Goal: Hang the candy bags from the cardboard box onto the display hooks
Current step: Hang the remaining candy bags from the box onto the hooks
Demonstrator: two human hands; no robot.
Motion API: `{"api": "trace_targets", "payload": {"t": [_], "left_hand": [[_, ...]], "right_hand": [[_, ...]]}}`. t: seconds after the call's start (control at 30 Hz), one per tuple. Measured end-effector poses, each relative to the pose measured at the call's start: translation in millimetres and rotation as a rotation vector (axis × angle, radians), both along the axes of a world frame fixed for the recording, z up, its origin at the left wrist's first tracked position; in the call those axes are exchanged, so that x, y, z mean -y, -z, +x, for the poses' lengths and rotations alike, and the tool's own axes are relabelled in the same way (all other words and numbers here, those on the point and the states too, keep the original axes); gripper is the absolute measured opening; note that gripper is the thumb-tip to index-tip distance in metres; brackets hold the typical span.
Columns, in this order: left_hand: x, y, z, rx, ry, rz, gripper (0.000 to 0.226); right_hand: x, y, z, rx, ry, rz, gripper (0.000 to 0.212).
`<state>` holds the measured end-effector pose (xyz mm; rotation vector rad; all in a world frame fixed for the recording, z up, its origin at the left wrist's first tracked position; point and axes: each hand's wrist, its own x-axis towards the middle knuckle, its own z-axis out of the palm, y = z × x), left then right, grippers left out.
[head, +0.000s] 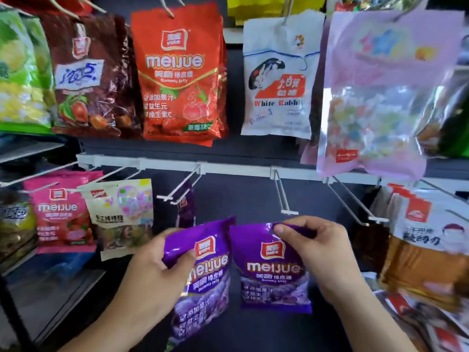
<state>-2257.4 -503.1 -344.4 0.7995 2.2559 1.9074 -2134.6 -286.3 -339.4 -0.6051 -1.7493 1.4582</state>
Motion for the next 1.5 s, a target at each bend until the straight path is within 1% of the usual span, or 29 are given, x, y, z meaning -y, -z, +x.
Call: {"api": "trace_targets", "payload": {"t": [0.07, 0.1, 0.23, 0.37, 0.47, 0.53, 0.6, 0.7, 0.8, 0.9, 0.97, 1.07, 1.1, 1.13, 1.17, 1.2, 1.23, 1.3, 1.33, 1.4, 1.5], "left_hand": [[-8.4, 0.5, 3.5, 0.008, 0.037, 0.029, 0.010], [-12.0, 1.0, 6.0, 0.008, 0.062, 0.029, 0.006], [-21.5, 3.5, 15.2, 0.051, 0.100, 0.045, 0.006], [-24.3, 0.4, 18.2, 0.068, 0.119, 0.041, 0.012], [-23.6, -5.1, 19.3, 0.073, 0.143, 0.052, 0.023], [-21.7, -6.5, 19.3, 0.050, 0.160, 0.042, 0.027], [-19.3, -6.2, 18.6, 0.026, 0.170, 0.024, 0.028], [-15.4, -6.3, 21.2, 0.057, 0.208, 0.042, 0.029], [-13.9, -6.4, 24.0, 0.044, 0.227, 0.048, 0.030], [-16.2, -7.4, 23.0, 0.039, 0.229, 0.049, 0.027], [-21.0, -10.2, 23.7, 0.020, 0.258, 0.029, 0.028], [-32.7, -15.6, 24.7, -0.034, 0.300, -0.002, 0.030], [-37.3, -17.2, 24.4, -0.041, 0.314, -0.002, 0.029], [-42.1, -18.7, 23.6, -0.039, 0.329, 0.000, 0.028], [-47.6, -19.7, 22.5, -0.037, 0.342, -0.001, 0.027], [-53.1, -20.7, 21.4, -0.034, 0.352, -0.004, 0.026], [-59.6, -21.1, 20.4, -0.035, 0.361, -0.008, 0.026], [-75.5, -21.4, 19.5, -0.043, 0.375, -0.010, 0.026], [-81.9, -21.7, 18.5, -0.054, 0.369, -0.006, 0.025], [-95.2, -21.8, 16.0, -0.094, 0.346, 0.004, 0.022], [-110.5, -20.8, 11.2, -0.129, 0.301, 0.024, 0.016]], "right_hand": [[-10.0, -1.0, 6.4, -0.031, 0.061, 0.021, 0.009], [-14.6, -0.8, 8.2, -0.050, 0.084, 0.029, 0.009], [-22.8, -0.1, 10.2, -0.075, 0.111, 0.024, 0.009], [-24.5, -1.1, 9.2, -0.135, 0.099, -0.012, 0.008], [-24.9, 0.6, 3.5, -0.119, 0.106, 0.011, 0.008], [-25.1, 2.3, -2.4, -0.128, 0.106, 0.005, 0.007], [-27.5, 4.6, -9.4, -0.134, 0.119, -0.012, 0.006], [-31.0, 8.5, -17.7, -0.134, 0.113, -0.054, 0.005], [-35.7, 11.9, -23.5, -0.148, 0.087, -0.109, 0.004], [-46.1, 16.5, -35.0, -0.102, 0.146, -0.112, 0.006], [-53.7, 20.6, -42.0, -0.061, 0.206, -0.073, 0.016], [-56.8, 25.6, -39.7, 0.008, 0.330, 0.125, 0.040], [-56.7, 28.1, -34.5, -0.013, 0.375, 0.173, 0.040], [-54.8, 28.3, -27.5, -0.056, 0.405, 0.185, 0.034], [-53.3, 27.5, -20.3, -0.104, 0.405, 0.152, 0.024], [-52.1, 26.1, -13.6, -0.151, 0.353, 0.076, 0.014], [-49.9, 23.9, -7.5, -0.179, 0.250, -0.018, 0.009], [-44.2, 20.0, 3.5, -0.158, -0.023, -0.193, 0.009], [-39.9, 18.9, 6.3, -0.131, -0.131, -0.233, 0.008], [-35.4, 19.0, 9.2, -0.151, -0.182, -0.263, 0.014], [-36.3, 15.8, 11.4, -0.221, -0.116, -0.276, 0.016]]}}
